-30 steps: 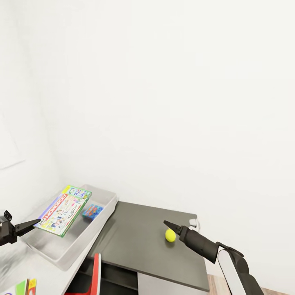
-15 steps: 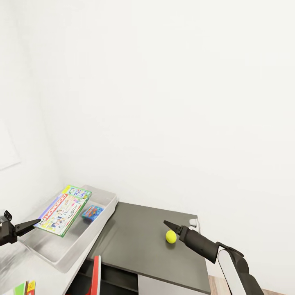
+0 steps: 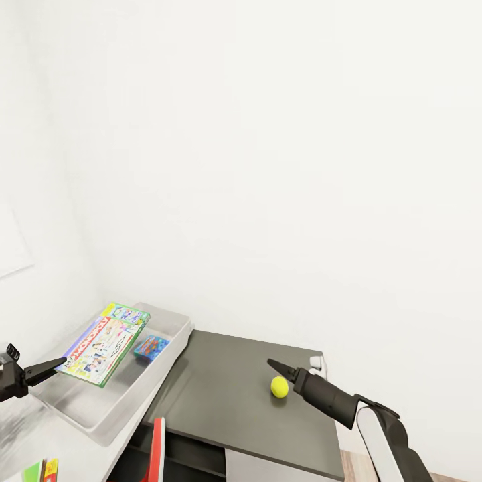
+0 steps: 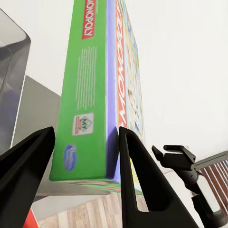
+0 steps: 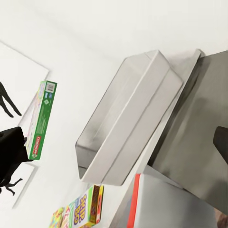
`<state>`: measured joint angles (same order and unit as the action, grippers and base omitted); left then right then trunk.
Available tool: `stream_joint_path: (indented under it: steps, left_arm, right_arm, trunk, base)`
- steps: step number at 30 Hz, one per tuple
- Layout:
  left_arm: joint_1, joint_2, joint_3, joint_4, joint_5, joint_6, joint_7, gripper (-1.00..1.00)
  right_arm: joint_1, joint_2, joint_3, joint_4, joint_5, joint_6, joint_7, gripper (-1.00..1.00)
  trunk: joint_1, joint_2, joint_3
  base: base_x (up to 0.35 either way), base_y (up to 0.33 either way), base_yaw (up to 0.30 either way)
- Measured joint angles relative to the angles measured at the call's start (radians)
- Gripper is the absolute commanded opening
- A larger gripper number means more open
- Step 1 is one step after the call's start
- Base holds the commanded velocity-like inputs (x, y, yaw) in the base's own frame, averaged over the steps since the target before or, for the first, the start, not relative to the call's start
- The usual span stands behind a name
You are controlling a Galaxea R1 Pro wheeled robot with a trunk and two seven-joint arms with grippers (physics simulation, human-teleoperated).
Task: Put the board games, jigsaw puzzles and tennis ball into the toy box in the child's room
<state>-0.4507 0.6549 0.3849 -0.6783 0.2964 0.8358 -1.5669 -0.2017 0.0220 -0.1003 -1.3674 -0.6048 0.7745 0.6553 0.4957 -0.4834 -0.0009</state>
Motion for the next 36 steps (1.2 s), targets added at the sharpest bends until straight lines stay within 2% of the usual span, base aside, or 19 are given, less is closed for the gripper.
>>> stream_joint_path:
  steps: [14,26,28,32,36]
  left_arm:
    - [0.000,0.001,0.002,0.000,-0.004,0.000,0.000,-1.00]
    - [-0.006,0.014,0.008,0.001,-0.010,0.012,0.000,-1.00]
    - [-0.009,0.019,0.008,0.002,-0.013,0.016,0.030,-1.00]
    - [-0.038,0.033,0.009,0.002,-0.016,0.017,0.184,-1.00]
    - [-0.068,0.036,0.009,0.001,-0.016,0.018,0.306,-1.00]
  right_arm:
    - [0.003,-0.001,0.000,-0.005,0.000,0.002,0.000,1.00]
    - [0.004,0.000,0.000,-0.008,0.000,0.002,0.001,1.00]
    - [0.004,0.000,0.000,-0.009,0.000,0.002,0.001,1.00]
    - [0.004,0.000,0.000,-0.009,0.000,0.002,0.002,1.00]
    - [0.004,0.000,0.000,-0.009,0.000,0.001,0.002,1.00]
  trunk:
    - [0.000,0.000,0.000]
    - [0.000,0.000,0.000]
    - [0.000,0.000,0.000]
    - [0.000,0.000,0.000]
    - [0.000,0.000,0.000]
  base:
    - [0.000,0.000,0.000]
    - [0.000,0.000,0.000]
    - [0.000,0.000,0.000]
    - [0.000,0.000,0.000]
    - [0.000,0.000,0.000]
